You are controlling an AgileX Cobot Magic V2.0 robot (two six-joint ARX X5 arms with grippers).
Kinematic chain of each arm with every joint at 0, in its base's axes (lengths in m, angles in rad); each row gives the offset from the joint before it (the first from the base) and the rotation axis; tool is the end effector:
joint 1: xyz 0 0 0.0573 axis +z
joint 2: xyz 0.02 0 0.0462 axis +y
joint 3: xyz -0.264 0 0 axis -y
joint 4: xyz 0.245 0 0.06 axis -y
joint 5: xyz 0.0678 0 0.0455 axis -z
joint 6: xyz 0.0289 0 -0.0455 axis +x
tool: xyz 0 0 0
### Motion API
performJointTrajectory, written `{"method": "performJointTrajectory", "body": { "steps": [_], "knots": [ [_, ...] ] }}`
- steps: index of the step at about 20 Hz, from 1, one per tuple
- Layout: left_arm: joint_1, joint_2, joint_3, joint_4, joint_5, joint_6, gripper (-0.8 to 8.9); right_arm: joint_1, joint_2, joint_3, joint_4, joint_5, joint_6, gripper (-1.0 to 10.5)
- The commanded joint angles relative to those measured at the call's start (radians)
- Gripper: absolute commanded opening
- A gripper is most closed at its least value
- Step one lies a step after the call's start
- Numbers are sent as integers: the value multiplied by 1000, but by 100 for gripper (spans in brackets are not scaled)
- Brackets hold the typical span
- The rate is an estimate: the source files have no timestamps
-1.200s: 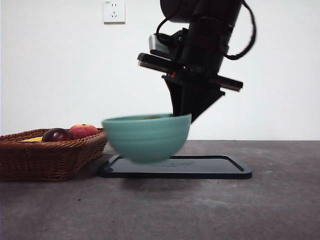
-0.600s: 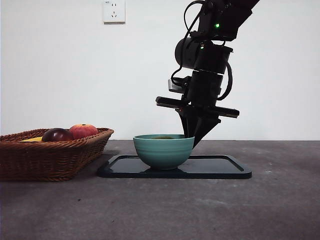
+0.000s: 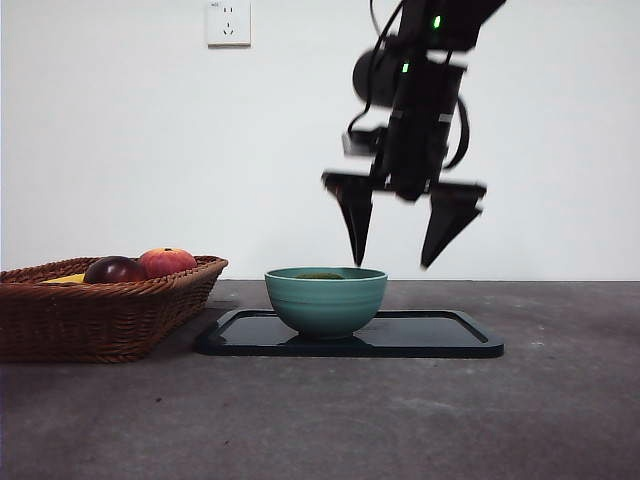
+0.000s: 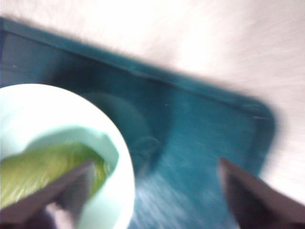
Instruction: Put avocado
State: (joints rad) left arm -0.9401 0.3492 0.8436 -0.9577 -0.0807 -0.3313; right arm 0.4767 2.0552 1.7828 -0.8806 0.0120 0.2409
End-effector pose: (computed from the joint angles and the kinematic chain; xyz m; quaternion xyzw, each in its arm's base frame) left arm 0.0287 -0.0354 0.3197 -0.0353 0.2644 -0.3669 0.8912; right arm 0.3860 0.1990 0.2406 -0.0329 0.5483 0.1281 0.8258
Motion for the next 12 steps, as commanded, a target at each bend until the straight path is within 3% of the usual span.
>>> {"method": "performJointTrajectory", "body": {
  "steps": [1, 5, 12],
  "knots": [
    [-9, 2, 8, 8, -5, -2, 553, 6, -80, 37, -40, 19, -41, 510],
    [-9, 2, 8, 9, -5, -2, 553, 20, -248, 30, -195, 135, -51, 551],
    [-9, 2, 8, 9, -5, -2, 553, 90, -492, -127, -306, 199, -51, 557]
  ]
}}
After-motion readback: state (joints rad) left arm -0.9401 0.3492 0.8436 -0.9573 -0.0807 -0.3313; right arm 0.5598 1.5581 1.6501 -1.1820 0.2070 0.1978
